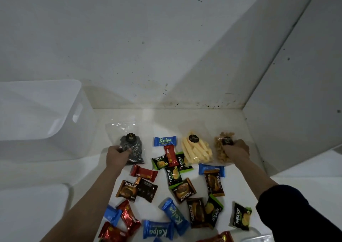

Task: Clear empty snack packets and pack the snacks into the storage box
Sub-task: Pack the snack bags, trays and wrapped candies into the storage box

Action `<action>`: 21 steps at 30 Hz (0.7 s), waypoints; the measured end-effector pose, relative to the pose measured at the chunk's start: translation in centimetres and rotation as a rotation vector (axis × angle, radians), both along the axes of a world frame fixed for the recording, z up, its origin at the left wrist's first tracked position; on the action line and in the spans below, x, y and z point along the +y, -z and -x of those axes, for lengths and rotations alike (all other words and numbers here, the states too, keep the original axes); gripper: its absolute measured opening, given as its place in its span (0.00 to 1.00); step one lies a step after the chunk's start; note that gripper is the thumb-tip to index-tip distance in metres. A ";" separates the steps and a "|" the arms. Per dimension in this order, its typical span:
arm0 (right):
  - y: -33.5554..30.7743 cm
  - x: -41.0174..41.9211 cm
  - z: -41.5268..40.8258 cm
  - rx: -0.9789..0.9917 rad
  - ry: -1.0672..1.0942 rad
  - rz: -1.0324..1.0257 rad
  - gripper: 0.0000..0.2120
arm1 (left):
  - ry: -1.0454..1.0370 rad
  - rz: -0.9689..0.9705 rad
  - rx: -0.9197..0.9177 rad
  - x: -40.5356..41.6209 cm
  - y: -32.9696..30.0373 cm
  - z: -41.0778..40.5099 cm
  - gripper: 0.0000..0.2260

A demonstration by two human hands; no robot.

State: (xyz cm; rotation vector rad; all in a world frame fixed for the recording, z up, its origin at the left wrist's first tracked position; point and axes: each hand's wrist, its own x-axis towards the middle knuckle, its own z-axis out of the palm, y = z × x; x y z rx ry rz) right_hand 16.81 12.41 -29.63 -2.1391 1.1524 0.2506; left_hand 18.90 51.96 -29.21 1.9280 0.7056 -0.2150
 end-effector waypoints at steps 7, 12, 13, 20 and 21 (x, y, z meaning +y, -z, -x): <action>-6.0 5.9 1.9 -0.661 0.040 -0.098 0.13 | -0.047 0.288 -0.039 -1.4 -3.3 0.7 0.24; -9.1 12.4 2.0 -0.826 -0.279 -0.357 0.15 | 0.142 0.371 -0.125 -4.4 -6.0 0.4 0.23; -9.1 13.5 1.9 -0.794 -0.353 -0.373 0.17 | 0.145 0.397 -0.128 -4.9 -6.1 0.3 0.21; -7.9 18.2 1.3 -0.676 -0.546 -0.289 0.22 | 0.228 0.483 -0.022 -8.2 -7.2 1.1 0.34; -7.8 18.2 1.3 -0.625 -0.550 -0.324 0.23 | 0.212 0.493 -0.006 -8.3 -6.8 1.2 0.33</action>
